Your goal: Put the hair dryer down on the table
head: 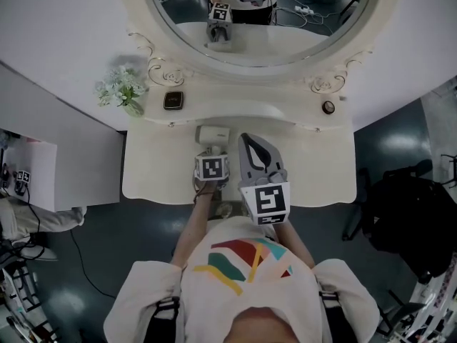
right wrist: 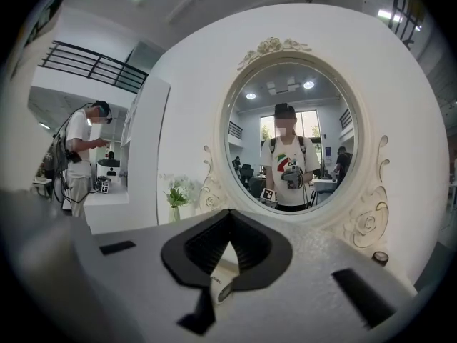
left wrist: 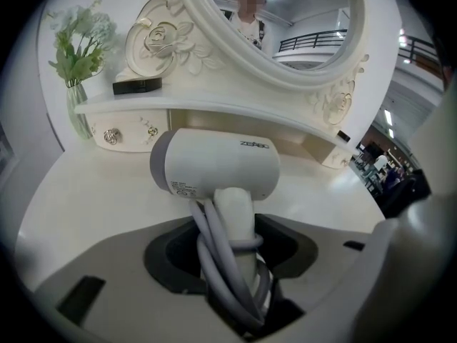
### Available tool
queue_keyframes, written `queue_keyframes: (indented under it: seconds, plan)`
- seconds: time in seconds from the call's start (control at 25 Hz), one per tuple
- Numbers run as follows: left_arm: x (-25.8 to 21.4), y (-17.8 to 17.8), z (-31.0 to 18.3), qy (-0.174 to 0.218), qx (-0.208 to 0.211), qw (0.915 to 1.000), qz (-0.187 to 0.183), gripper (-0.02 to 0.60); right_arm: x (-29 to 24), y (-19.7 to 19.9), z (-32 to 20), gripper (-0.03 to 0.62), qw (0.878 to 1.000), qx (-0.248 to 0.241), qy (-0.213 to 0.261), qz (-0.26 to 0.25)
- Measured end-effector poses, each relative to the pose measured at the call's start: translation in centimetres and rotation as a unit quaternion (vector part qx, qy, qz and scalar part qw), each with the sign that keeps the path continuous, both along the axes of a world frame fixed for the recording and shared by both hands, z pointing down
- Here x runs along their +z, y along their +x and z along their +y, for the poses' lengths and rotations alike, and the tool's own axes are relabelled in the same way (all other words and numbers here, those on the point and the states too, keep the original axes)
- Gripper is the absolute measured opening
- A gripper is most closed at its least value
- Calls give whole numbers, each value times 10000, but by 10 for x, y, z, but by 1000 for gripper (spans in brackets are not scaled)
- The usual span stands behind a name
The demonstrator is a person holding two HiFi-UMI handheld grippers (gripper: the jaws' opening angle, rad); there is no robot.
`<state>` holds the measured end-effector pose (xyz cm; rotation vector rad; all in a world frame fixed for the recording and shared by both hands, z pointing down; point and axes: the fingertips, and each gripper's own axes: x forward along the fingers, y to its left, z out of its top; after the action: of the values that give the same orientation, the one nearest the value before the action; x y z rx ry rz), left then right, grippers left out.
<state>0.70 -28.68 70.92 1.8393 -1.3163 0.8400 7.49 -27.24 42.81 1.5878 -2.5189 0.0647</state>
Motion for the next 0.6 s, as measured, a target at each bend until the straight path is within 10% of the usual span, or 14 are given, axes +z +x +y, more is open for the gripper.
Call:
queue_keyframes:
  seconds: [0.6]
  plan:
    - [7,1,2,-116,-120,9995,271,201,17,-10,0,0,9997,-119,-200,-4]
